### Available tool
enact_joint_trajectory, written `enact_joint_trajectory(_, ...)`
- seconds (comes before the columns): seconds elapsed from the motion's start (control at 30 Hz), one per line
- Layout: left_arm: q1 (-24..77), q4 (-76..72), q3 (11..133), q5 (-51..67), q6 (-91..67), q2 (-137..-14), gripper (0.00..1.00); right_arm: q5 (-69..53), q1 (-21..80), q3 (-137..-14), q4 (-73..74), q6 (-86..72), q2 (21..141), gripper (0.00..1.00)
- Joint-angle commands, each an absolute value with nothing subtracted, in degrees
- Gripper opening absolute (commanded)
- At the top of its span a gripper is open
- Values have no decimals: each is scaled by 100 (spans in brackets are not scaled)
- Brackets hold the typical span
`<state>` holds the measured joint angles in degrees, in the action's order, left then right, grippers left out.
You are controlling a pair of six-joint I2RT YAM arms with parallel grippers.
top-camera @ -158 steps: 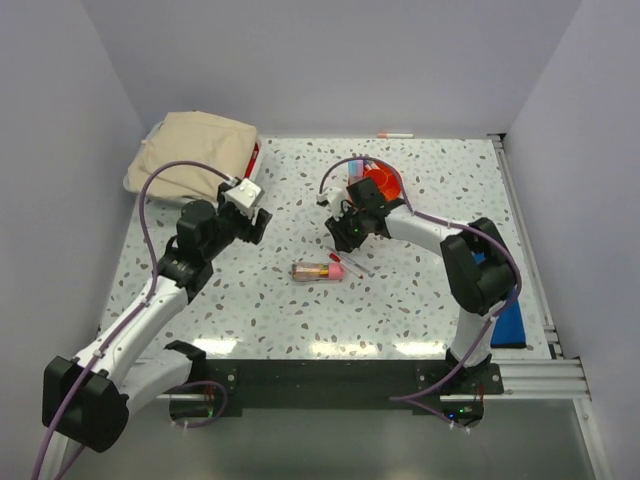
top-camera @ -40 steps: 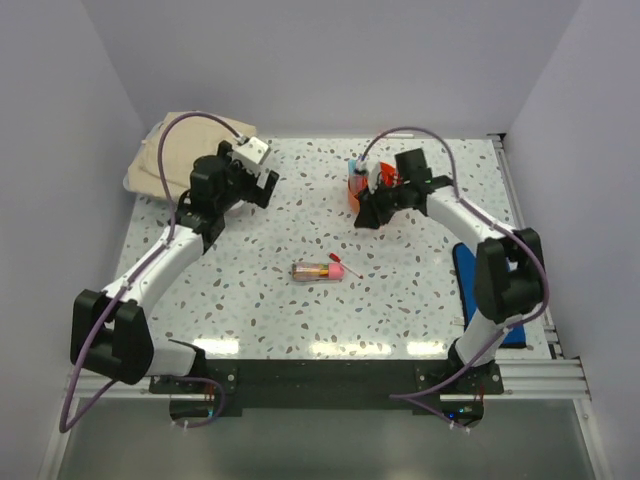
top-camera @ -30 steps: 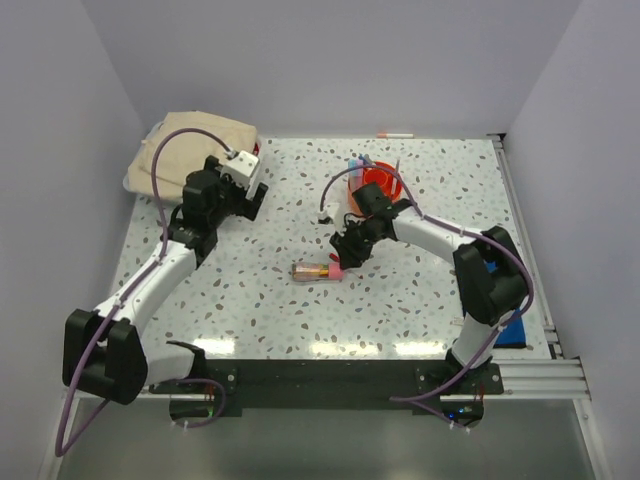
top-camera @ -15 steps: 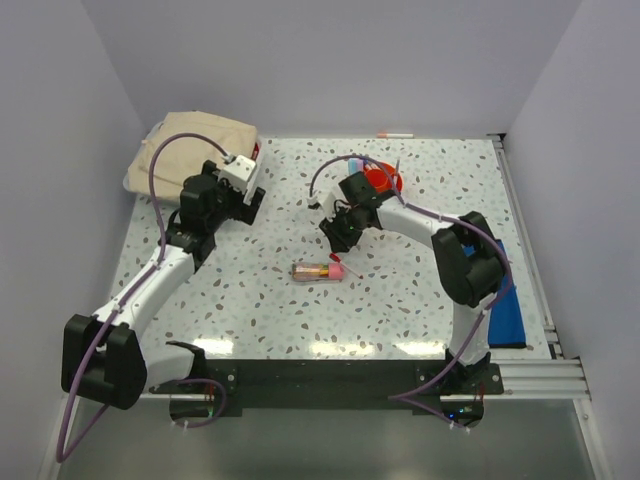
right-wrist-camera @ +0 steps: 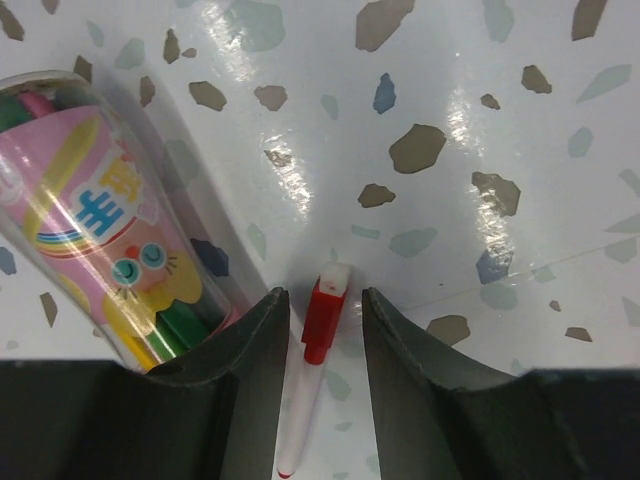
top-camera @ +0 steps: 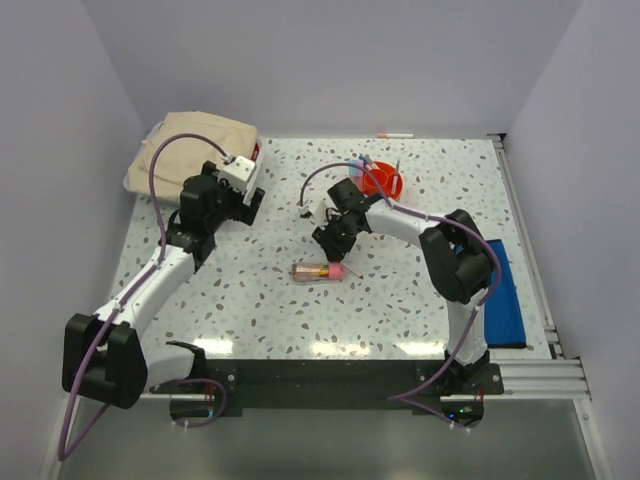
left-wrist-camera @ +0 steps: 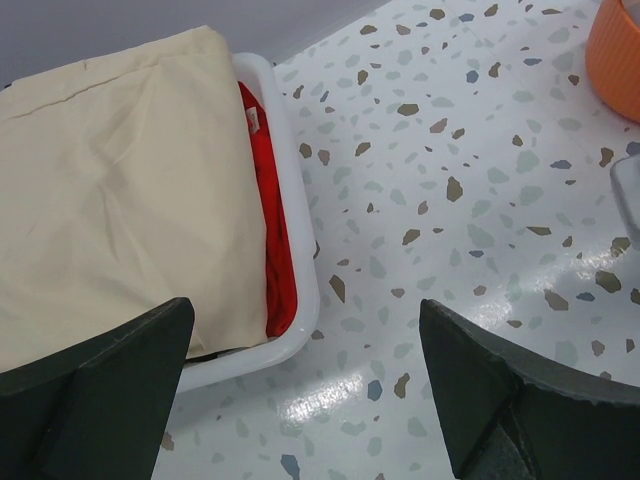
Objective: Sort the stationery into containers
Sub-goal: Move the pen to the center of the board, then pick up the pen from the center of the board.
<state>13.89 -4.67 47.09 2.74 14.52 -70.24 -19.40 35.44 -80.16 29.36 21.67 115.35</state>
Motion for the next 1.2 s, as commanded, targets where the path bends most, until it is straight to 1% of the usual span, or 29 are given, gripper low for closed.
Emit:
enact_joint_trajectory(0.0,1336,-729,4764,343,1380,-7084,100,-1521,3586,-8305,3128,2030,11882,33)
enact_joint_trajectory(0.03,1336,-729,4772,343,1380,-7093,100,-1512,3586,-8349,3164,2022,11926,21)
enact_joint_trajectory(0.1,1336,-729,4790,352,1371,-7119,100,-1512,3586,-8393,3225,2039,11953,10)
enact_joint_trajectory(0.13,1336,-729,4790,343,1371,-7128,100,-1555,3586,-8385,3234,2100,11892,0)
enact_joint_trajectory(0.27,1336,-834,4860,395,1371,-7250,100,-1608,3577,-8516,3515,2223,11532,0)
enact_joint_trajectory(0.4,1336,-967,5036,606,1362,-7453,100,-1836,3358,-9209,4015,2198,11040,0)
enact_joint_trajectory(0.43,1336,-984,5080,676,1362,-7549,100,-2098,3183,-9359,4043,2136,10891,0)
enact_joint_trajectory(0.57,1336,-1037,5351,1001,1363,-7804,100,-2661,2646,-10044,3842,1732,10609,0)
enact_joint_trajectory(0.67,1345,-967,5650,1203,1257,-8033,100,-3012,2242,-10073,3482,1513,10443,0)
enact_joint_trajectory(0.83,1345,-765,6108,1538,1160,-8472,100,-3664,1277,-9152,1104,240,9915,0)
enact_joint_trajectory(0.87,1353,-730,6248,1590,1151,-8525,100,-3648,1179,-8436,446,46,9731,0)
enact_joint_trajectory(0.9,1362,-695,6310,1608,1151,-8578,100,-3456,1117,-8159,-692,-156,9512,0)
enact_joint_trajectory(0.97,1406,-589,6459,1591,1212,-8683,100,-3393,1020,-7920,-1184,-141,9475,0)
enact_joint_trajectory(1.03,1433,-475,6539,1573,1318,-8771,100,-3314,958,-7928,-1248,-167,9580,0)
enact_joint_trajectory(1.17,1477,-308,6767,1407,1608,-8903,100,-3120,905,-7525,-1861,-167,9562,0)
